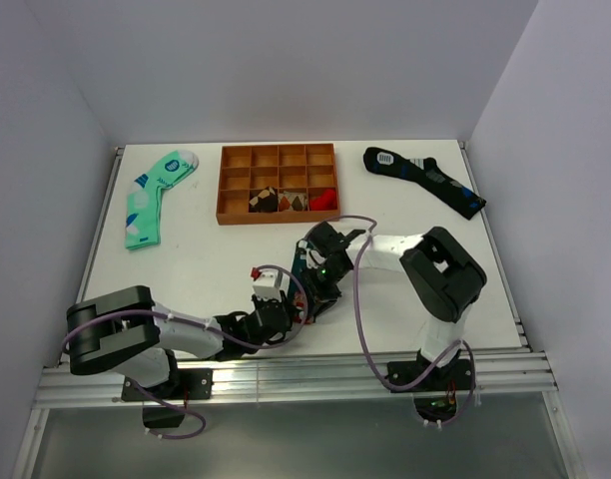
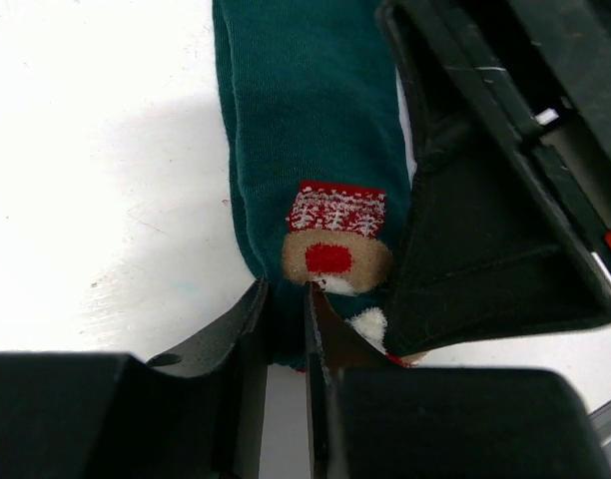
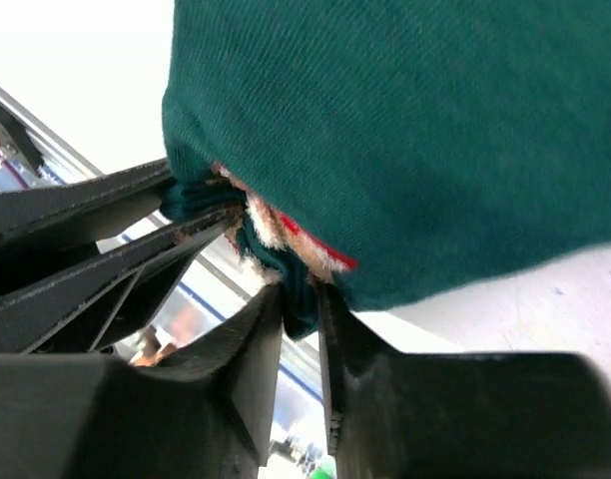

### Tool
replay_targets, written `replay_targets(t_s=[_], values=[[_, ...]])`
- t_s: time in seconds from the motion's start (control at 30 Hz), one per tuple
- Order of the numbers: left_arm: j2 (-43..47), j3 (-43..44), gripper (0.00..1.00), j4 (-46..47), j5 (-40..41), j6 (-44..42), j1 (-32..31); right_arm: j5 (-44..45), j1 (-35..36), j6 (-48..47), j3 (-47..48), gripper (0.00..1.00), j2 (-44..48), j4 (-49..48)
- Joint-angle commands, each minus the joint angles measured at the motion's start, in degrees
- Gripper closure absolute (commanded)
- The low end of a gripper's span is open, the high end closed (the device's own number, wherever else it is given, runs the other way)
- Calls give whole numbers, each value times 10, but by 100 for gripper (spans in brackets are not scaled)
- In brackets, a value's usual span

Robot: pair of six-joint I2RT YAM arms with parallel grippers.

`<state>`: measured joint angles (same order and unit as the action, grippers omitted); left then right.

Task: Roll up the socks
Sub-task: Roll the sock at the center of the board.

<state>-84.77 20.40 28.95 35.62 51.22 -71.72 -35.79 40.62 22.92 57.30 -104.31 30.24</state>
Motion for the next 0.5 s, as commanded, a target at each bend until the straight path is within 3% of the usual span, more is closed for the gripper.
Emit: replay_targets(t_s=[0.0, 0.23, 0.47], values=[[-10, 16, 95, -139, -49, 18, -3, 51, 1, 41, -39, 69, 52, -91], [-2, 51, 97, -267, -67, 60, -3, 135, 1, 98, -135, 59, 181, -208], [36, 70, 98, -361, -115, 81, -3, 172, 1, 147, -273, 57, 319, -421]])
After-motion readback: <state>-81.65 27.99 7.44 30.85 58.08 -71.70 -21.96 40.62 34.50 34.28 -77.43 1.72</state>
